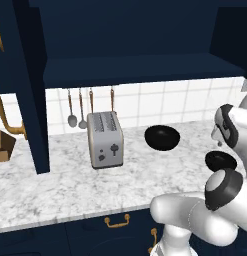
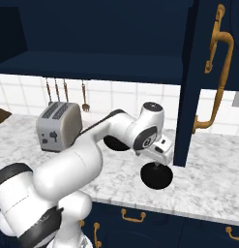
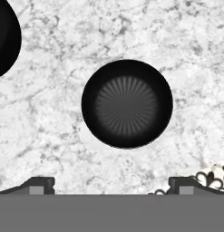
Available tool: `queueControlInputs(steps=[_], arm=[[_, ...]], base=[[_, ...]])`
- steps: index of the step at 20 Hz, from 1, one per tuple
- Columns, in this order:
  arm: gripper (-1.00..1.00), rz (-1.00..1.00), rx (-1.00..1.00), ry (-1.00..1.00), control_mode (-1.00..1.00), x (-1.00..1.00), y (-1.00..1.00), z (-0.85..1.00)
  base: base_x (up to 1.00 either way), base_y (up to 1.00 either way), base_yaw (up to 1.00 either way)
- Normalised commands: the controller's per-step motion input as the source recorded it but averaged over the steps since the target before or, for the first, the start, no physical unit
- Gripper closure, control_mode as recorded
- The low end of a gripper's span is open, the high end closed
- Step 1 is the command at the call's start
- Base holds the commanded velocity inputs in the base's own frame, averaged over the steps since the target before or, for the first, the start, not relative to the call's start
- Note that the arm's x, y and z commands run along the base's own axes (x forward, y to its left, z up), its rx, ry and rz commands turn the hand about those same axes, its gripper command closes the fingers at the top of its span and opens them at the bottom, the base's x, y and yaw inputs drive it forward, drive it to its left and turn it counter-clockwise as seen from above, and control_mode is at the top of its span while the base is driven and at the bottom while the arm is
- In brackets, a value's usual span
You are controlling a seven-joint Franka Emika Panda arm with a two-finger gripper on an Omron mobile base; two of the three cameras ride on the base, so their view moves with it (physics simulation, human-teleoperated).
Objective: Pick up the bowls on the counter and stack them on top of one another in the open cabinet. Place the smaller bowl on top of the larger bowl.
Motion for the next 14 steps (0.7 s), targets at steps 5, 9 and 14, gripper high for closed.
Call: queueControlInputs(steps=[5,9,14], arm=[[-1.0,-0.06,0.0,0.04,-1.0,0.01,-0.59,-0.48],[-1.0,-0.06,0.03,0.02,-1.0,0.06,-0.72,-0.37],[-1.0,-0.02,0.06,0.0,-1.0,0.15,-0.52,-0.34]], base=[[0.0,0.0,0.0],[0.0,0.0,0.0],[0.0,0.0,0.0]])
